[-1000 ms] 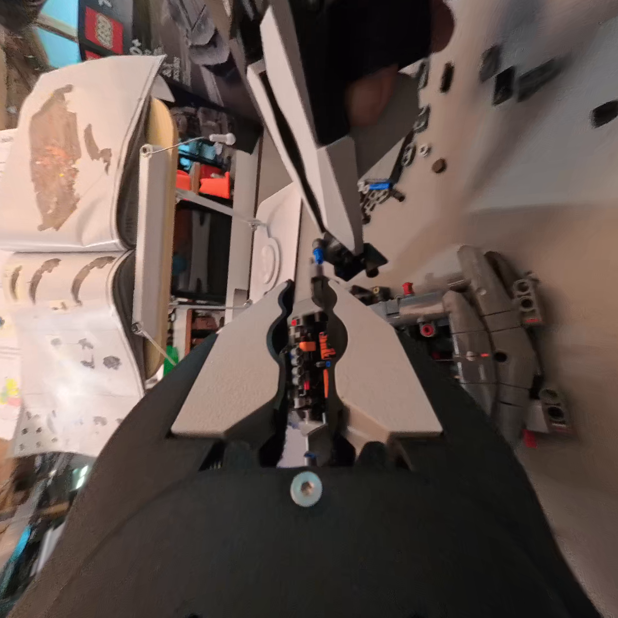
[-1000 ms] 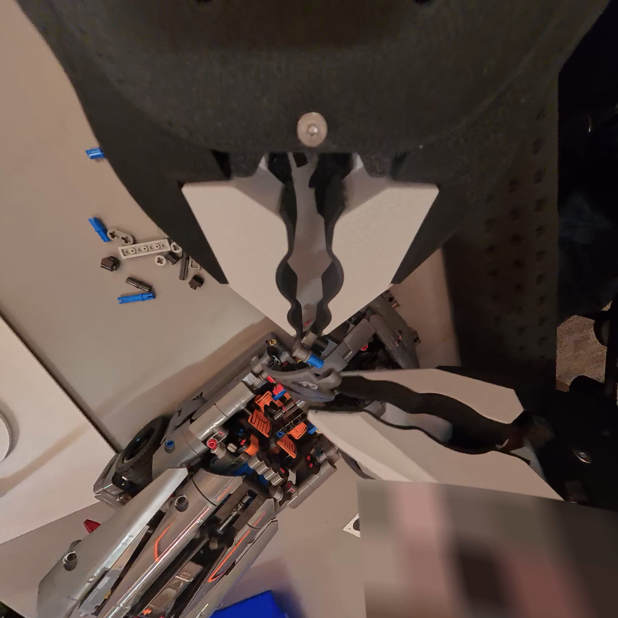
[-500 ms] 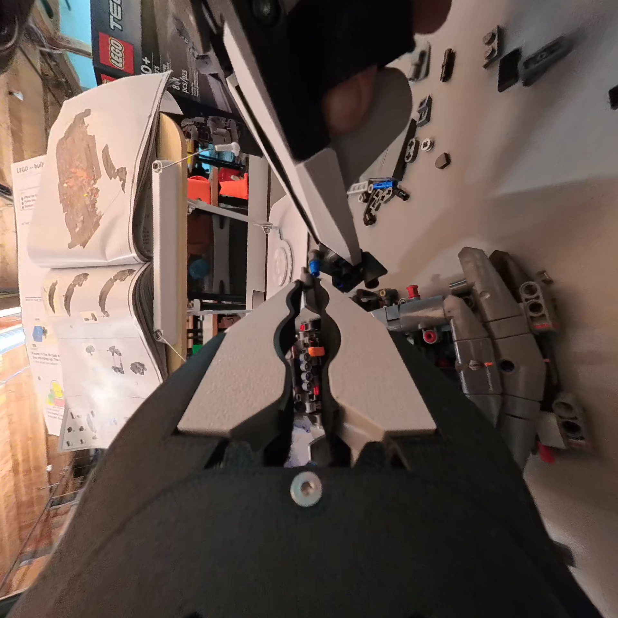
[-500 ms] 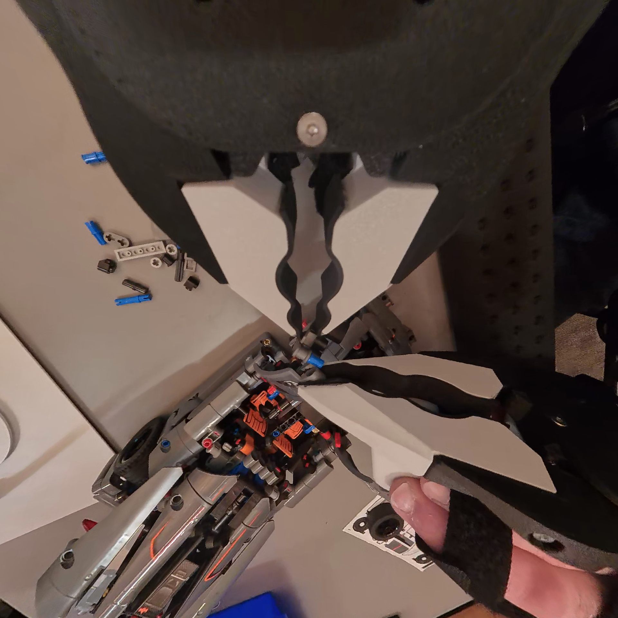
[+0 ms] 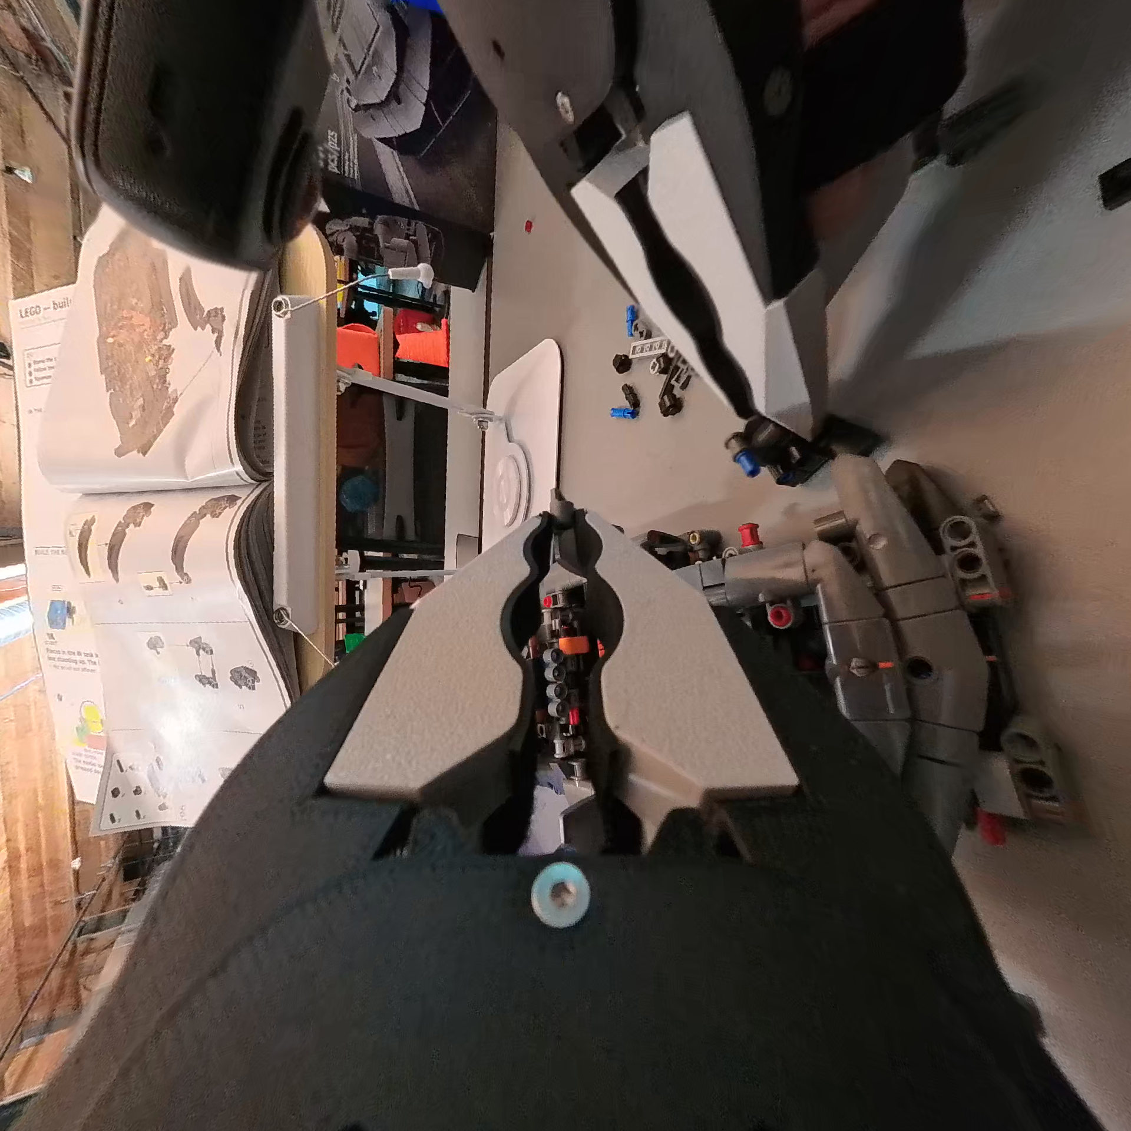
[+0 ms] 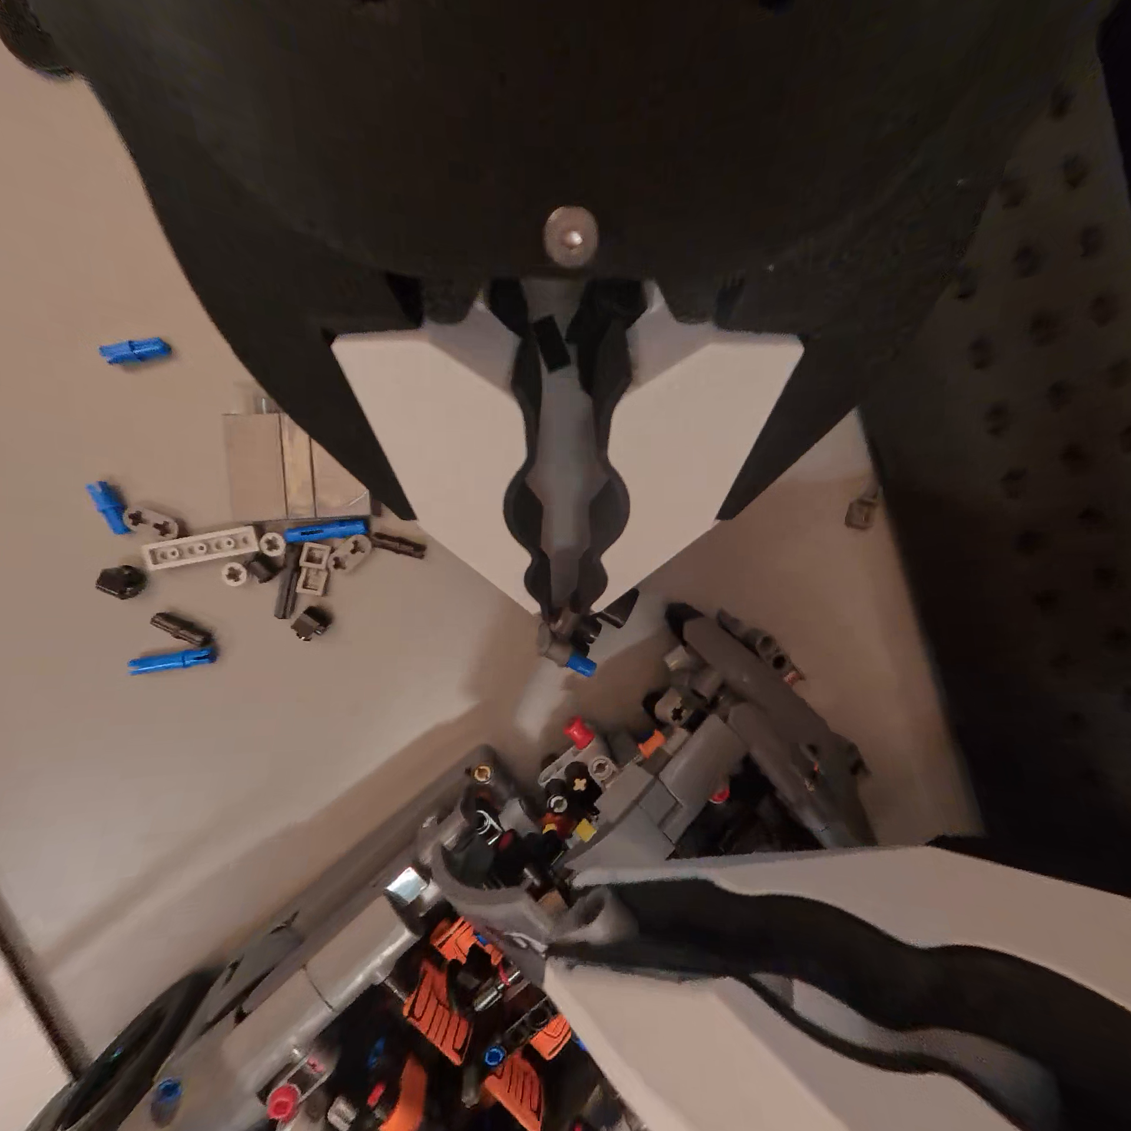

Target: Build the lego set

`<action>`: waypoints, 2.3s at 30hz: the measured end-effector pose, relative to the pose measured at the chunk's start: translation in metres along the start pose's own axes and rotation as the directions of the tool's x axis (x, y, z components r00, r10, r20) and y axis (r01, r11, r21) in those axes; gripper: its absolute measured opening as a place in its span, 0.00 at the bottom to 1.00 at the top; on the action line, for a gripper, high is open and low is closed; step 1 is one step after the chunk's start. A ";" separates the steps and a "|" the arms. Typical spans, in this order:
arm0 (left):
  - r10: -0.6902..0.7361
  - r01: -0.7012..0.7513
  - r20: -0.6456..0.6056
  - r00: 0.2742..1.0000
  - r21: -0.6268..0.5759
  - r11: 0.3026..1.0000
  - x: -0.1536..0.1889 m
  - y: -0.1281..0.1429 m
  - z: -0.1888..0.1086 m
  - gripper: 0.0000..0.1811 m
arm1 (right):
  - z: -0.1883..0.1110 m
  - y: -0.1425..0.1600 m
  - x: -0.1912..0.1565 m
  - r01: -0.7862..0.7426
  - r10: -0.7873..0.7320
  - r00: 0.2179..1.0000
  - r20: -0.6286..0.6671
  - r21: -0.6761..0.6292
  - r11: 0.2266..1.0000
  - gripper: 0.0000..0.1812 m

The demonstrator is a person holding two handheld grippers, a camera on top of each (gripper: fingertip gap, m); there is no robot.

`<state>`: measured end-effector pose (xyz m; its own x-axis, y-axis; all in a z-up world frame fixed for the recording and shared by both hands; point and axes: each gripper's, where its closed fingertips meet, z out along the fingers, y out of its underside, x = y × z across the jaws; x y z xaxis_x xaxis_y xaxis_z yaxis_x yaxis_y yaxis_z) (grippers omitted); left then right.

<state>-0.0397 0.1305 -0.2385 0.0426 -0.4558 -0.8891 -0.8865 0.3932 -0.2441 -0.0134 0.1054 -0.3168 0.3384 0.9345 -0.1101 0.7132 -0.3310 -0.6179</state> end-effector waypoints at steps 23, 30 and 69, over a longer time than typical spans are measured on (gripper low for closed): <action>-0.016 0.016 -0.001 1.000 -0.008 1.000 0.000 -0.001 0.003 0.03 | -0.042 -0.043 0.014 -0.066 0.072 0.997 -0.012 0.251 0.966 0.02; 0.013 -0.011 0.022 1.000 -0.077 0.997 -0.004 -0.003 0.013 0.02 | -0.050 -0.052 0.023 -0.091 0.113 0.992 -0.060 0.287 0.954 0.02; -0.045 0.058 0.072 0.996 -0.186 0.981 -0.020 -0.005 0.046 0.02 | -0.060 -0.068 0.060 -0.142 0.243 0.957 -0.161 0.474 0.869 0.01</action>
<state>-0.0149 0.1748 -0.2374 0.1153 -0.4144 -0.9028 -0.9527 0.2111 -0.2185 -0.0050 0.1767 -0.2345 0.5958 0.7924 -0.1307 0.2812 -0.3583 -0.8903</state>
